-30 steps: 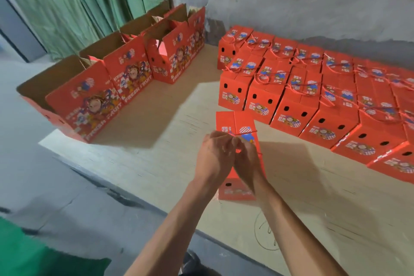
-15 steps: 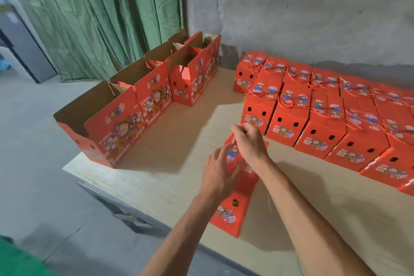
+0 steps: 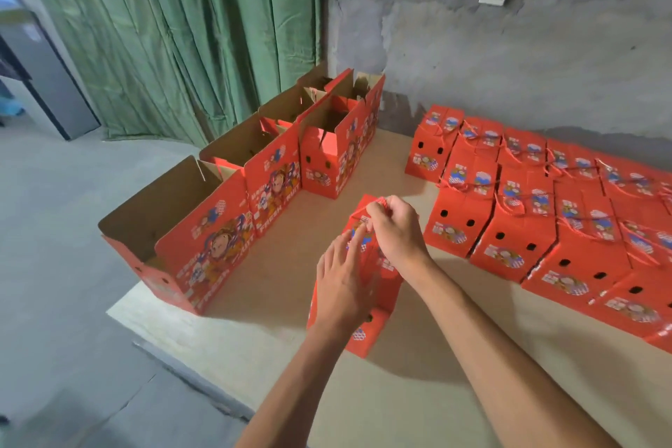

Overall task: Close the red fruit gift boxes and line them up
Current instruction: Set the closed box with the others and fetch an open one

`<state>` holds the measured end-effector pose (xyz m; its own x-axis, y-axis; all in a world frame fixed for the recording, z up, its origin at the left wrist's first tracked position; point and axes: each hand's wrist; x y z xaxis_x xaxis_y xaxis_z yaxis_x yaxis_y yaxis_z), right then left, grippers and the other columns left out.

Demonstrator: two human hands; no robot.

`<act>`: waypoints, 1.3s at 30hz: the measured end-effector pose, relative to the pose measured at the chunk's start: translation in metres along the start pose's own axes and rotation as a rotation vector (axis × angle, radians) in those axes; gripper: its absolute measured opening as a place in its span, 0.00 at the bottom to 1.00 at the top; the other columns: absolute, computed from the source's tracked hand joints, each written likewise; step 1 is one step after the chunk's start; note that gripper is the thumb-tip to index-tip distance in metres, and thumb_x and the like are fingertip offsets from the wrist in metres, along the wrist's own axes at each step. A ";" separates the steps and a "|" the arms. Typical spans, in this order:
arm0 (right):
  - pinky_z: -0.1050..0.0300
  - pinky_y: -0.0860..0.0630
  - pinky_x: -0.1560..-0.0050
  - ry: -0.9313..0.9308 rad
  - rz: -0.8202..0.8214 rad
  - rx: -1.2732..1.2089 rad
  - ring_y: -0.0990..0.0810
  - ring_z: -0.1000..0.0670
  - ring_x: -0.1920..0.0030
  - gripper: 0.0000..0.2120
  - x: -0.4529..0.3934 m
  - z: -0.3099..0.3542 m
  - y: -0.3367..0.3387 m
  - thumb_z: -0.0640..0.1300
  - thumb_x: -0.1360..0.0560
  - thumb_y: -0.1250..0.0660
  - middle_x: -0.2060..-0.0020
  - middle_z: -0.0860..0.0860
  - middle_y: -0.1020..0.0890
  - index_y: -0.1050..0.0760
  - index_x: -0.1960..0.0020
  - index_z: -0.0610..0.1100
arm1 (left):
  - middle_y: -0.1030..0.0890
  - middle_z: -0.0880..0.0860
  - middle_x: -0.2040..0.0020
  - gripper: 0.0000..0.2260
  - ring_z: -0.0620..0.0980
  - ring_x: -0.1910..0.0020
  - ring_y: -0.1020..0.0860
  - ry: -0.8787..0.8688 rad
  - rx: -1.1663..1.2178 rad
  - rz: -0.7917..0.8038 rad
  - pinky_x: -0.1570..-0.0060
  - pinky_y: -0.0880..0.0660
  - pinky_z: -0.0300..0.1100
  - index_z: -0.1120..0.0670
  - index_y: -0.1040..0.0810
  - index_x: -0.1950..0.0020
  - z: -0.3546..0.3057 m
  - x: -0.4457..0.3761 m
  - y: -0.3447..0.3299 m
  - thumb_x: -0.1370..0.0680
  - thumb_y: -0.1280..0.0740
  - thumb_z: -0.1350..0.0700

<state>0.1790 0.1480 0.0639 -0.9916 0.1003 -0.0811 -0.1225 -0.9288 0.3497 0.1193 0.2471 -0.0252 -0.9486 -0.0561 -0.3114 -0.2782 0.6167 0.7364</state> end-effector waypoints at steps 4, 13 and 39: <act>0.43 0.23 0.56 0.055 0.016 -0.028 0.23 0.45 0.63 0.16 -0.052 0.002 -0.005 0.47 0.25 0.36 0.63 0.37 0.19 0.28 0.57 0.32 | 0.42 0.48 0.17 0.38 0.51 0.18 0.45 0.028 -0.022 0.006 0.21 0.46 0.52 0.43 0.53 0.16 0.004 -0.043 -0.022 0.20 0.37 0.38; 0.62 0.29 0.71 0.038 0.006 -0.040 0.26 0.56 0.71 0.12 -0.166 -0.011 0.009 0.50 0.26 0.37 0.69 0.50 0.23 0.30 0.63 0.45 | 0.49 0.49 0.16 0.37 0.50 0.17 0.55 -0.005 -0.124 0.051 0.21 0.47 0.54 0.46 0.58 0.16 0.005 -0.154 -0.076 0.18 0.42 0.36; 0.48 0.31 0.63 0.020 -0.235 0.071 0.34 0.52 0.69 0.15 -0.406 -0.134 0.051 0.43 0.29 0.33 0.73 0.43 0.30 0.35 0.66 0.37 | 0.43 0.51 0.17 0.33 0.50 0.17 0.46 -0.103 -0.125 0.192 0.24 0.42 0.50 0.51 0.47 0.16 -0.002 -0.364 -0.265 0.17 0.46 0.37</act>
<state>0.5805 0.0125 -0.0102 -0.9345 0.3034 -0.1863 -0.3534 -0.8534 0.3832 0.5381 0.1028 -0.1056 -0.9675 0.1369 -0.2128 -0.1164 0.5060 0.8546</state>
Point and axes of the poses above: each hand's wrist, its own x-axis away from the middle knuckle, its own y-axis out of the back of the hand, z = x × y
